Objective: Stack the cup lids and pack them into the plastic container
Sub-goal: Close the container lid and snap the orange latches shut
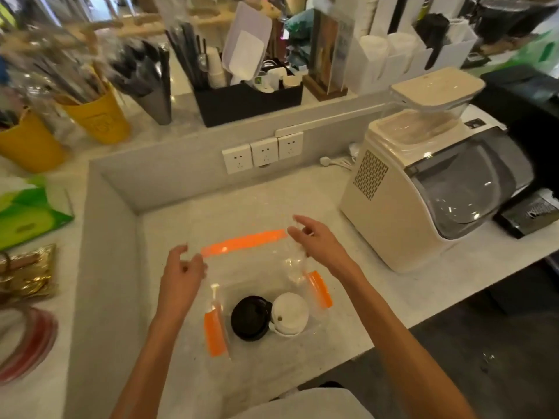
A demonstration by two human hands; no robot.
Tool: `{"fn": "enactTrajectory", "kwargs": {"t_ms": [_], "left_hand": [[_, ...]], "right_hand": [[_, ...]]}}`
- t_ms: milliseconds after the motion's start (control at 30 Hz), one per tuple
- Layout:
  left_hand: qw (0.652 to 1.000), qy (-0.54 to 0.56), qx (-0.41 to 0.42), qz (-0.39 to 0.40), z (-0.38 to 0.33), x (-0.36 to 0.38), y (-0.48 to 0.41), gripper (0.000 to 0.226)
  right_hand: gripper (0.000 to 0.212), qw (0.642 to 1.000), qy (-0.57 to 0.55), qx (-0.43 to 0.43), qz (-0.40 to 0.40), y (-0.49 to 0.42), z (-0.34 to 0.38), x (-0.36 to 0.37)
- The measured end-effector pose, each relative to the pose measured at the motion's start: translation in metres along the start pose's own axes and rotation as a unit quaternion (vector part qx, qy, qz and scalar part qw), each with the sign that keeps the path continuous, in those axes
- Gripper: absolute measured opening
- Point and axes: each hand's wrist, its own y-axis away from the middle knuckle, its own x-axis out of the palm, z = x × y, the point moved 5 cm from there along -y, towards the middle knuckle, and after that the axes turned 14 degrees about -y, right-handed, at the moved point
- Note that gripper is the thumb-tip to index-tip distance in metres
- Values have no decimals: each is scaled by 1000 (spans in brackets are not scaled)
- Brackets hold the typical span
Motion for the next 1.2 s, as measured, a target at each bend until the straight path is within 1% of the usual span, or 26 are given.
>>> {"fn": "enactTrajectory", "kwargs": {"t_ms": [100, 200, 300, 367, 433, 467, 533, 600, 667, 767, 900, 1033, 1100, 1200], "left_hand": [[998, 9, -59, 2, 41, 14, 42, 38], [996, 12, -84, -28, 53, 27, 69, 35], [995, 10, -98, -20, 56, 32, 89, 37], [996, -2, -85, -19, 55, 32, 102, 24], [998, -14, -59, -23, 53, 32, 109, 27], [998, -17, -51, -19, 53, 33, 111, 25], [999, -24, -38, -11, 52, 36, 110, 11], [999, -34, -29, -8, 51, 39, 109, 9], [999, -34, -37, -7, 50, 42, 109, 7], [998, -16, -60, -5, 52, 45, 107, 23], [998, 5, -64, 13, 57, 49, 107, 23], [996, 25, -82, 26, 62, 53, 106, 32], [995, 38, -93, 20, 63, 53, 103, 35], [992, 61, -106, -10, 61, 50, 95, 42]], "right_hand": [[51, 999, 46, 4, 17, 22, -25, 11], [49, 994, 109, 11, -2, 41, -51, 10], [48, 993, 120, 8, 4, 61, -71, 10], [45, 991, 130, -14, 6, 67, -75, 11], [43, 990, 139, -24, 5, 66, -75, 11], [43, 989, 144, -24, 4, 66, -74, 9], [44, 987, 158, -24, -1, 67, -72, 4], [45, 983, 181, -20, -7, 71, -71, 0], [45, 978, 207, -4, -11, 75, -74, 1], [42, 976, 218, 12, -18, 77, -78, 8], [41, 980, 201, 5, -4, 82, -81, 11], [41, 980, 197, -9, -9, 80, -87, 10], [39, 983, 185, -15, -9, 76, -88, 12], [35, 987, 158, -27, -7, 63, -84, 15]]}}
